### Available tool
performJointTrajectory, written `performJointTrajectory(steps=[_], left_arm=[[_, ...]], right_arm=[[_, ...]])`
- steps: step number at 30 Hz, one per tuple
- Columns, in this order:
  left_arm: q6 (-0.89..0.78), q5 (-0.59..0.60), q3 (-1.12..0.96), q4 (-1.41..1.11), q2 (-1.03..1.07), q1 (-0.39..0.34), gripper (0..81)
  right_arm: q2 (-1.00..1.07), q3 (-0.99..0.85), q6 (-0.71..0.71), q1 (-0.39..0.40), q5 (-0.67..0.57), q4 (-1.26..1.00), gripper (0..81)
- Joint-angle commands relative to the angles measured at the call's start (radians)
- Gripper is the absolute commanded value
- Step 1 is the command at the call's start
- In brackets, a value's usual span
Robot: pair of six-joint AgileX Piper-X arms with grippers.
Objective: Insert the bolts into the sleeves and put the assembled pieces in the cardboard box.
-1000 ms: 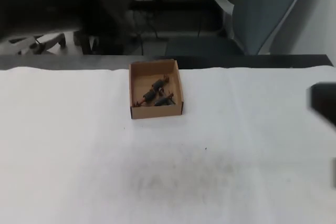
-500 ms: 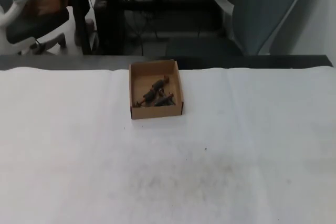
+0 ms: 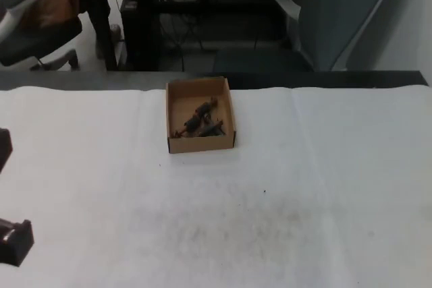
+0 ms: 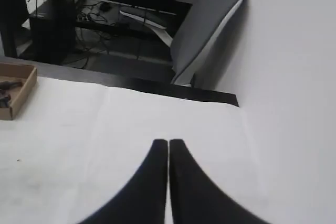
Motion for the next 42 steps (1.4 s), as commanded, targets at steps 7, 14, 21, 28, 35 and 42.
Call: performJointTrajectory(steps=[7,14,21,28,35,42], left_arm=[[0.0,0.02,0.0,-0.025,-0.008,0.0,1.8],[0.0,0.089,0.003,-0.028,-0.005,0.0,1.8],[0.023,0.148,0.037,-0.115,-0.005,0.0,1.8],[-0.011,0.165,0.09,-0.142,-0.004,0.0,1.8],[-0.011,0.187,0.091,-0.142,-0.004,0.0,1.8],[-0.031,0.231,0.091,-0.142,-0.004,0.0,1.8]], right_arm=[[0.0,-0.018,-0.015,-0.251,0.061,0.02,0.6],[0.0,-0.002,-0.082,-0.453,-0.12,-0.026,0.6],[0.0,0.173,-0.541,-0.453,-0.367,-0.358,0.6],[0.008,0.449,-0.528,-0.472,-0.501,-0.628,0.6],[0.013,0.649,-0.427,-0.589,-0.766,-0.799,0.6],[0.027,0.746,-0.41,-0.859,-0.997,-0.963,0.6]])
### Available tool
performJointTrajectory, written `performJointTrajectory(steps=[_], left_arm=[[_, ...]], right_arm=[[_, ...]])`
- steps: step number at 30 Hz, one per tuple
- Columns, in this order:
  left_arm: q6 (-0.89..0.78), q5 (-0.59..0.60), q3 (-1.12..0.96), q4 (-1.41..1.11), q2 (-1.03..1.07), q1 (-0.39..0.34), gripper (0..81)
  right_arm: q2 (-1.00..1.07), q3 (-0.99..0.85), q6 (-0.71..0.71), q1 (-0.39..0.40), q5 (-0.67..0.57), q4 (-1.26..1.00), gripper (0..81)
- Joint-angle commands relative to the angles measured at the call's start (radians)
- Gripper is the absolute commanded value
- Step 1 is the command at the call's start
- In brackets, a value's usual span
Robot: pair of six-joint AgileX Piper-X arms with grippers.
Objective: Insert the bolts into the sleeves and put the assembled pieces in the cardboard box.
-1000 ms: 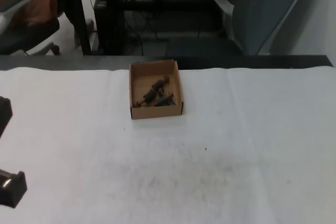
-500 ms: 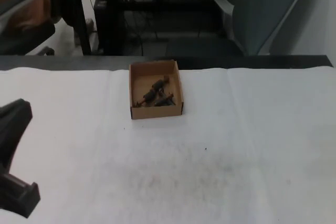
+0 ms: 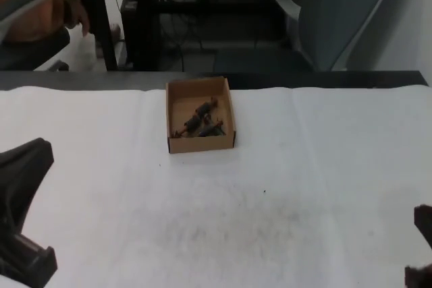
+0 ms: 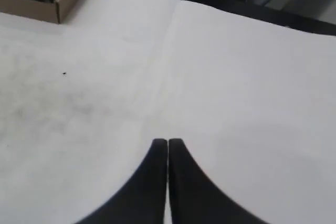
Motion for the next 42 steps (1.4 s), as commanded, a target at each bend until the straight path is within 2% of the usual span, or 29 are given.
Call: performJointTrajectory(steps=[1,5,9,14,18,21,26,33,42], left_arm=[[-0.008,0.018,0.0,-0.012,-0.004,0.0,1.8],[-0.008,0.018,0.0,-0.012,-0.004,0.0,1.8],[-0.008,0.009,0.029,0.035,-0.002,0.0,1.8],[-0.074,-0.062,0.158,0.027,0.005,0.0,1.8],[-0.201,-0.127,0.299,-0.15,0.019,0.0,1.8],[-0.221,-0.14,0.386,-0.229,0.034,0.0,1.8],[-0.258,-0.14,0.394,-0.264,0.036,0.0,1.8],[-0.248,-0.143,0.394,-0.402,0.036,0.0,1.8],[-0.248,-0.143,0.394,-0.401,0.036,0.0,1.8]], right_arm=[[0.02,0.012,0.01,-0.123,-0.123,-0.094,0.6],[0.128,0.037,0.002,-0.295,-0.376,-0.107,0.6],[0.211,0.037,0.016,-0.343,-0.388,-0.071,0.6],[0.227,0.03,0.005,-0.34,-0.403,0.005,0.6],[0.227,0.006,0.005,-0.34,-0.432,0.04,0.6],[0.227,0.005,-0.001,-0.34,-0.418,0.044,0.6],[0.227,0.007,0.077,-0.34,-0.387,0.063,0.6],[0.227,0.007,0.077,-0.34,-0.387,0.059,0.6],[0.227,0.007,0.077,-0.34,-0.387,0.059,0.6]])
